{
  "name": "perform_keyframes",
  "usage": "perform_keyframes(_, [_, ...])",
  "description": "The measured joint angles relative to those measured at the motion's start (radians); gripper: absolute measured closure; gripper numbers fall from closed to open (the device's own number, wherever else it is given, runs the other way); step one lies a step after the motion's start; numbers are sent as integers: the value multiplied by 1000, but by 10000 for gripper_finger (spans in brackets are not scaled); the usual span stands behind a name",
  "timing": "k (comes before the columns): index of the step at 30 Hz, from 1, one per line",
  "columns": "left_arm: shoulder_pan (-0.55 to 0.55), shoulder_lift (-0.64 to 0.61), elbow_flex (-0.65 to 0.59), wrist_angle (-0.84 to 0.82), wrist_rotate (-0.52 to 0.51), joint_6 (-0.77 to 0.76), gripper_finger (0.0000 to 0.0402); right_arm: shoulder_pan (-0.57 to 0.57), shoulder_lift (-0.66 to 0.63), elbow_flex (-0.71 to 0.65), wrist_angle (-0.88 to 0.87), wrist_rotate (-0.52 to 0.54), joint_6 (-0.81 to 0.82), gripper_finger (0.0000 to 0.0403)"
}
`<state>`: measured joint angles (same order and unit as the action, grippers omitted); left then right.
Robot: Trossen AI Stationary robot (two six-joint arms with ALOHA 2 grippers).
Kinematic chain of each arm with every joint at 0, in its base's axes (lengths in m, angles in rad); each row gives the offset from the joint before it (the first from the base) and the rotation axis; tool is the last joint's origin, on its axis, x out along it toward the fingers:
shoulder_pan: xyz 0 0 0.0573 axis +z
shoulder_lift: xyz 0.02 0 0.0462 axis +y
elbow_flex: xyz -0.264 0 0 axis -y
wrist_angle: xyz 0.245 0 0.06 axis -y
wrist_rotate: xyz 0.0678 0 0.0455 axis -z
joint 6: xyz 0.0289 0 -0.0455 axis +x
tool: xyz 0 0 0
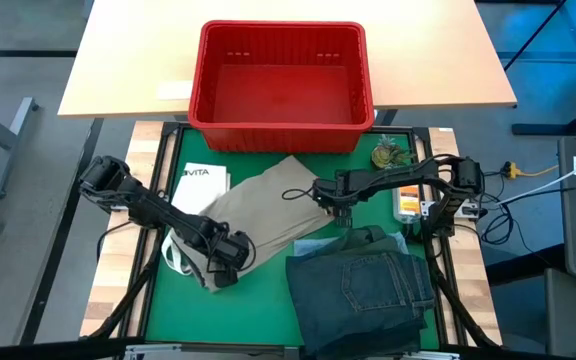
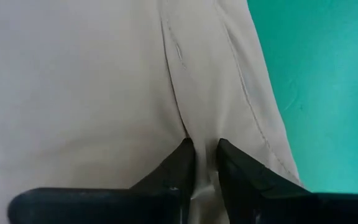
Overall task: Fold Laundry from Bin
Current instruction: Fold the brown shorts
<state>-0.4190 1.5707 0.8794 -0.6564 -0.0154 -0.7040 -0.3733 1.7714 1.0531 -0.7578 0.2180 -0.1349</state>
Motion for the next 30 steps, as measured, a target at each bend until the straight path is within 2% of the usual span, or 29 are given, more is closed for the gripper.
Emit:
perform_keyframes(4, [0,0,-1,35,0,0,307,0,0,0,-4,33,-1,196])
perform_keyframes(11, [38,0,2,96,-2,0,228,0,-1,38,-35,42,-2,196])
perform_keyframes(14, [66,0,19,97,52,17,205,0,-2,82,-79,42,-2,196])
perform_keyframes(19, [91,0,63,86,123,68,199,4,-3,154,-136,40,-2,196])
perform_keyframes(25, [94,-9,142,-7,115,166,208,48,-3,213,-166,45,-2,196])
perform_keyframes(30, [109,-68,173,-83,97,208,207,123,-3,254,-173,45,1,196])
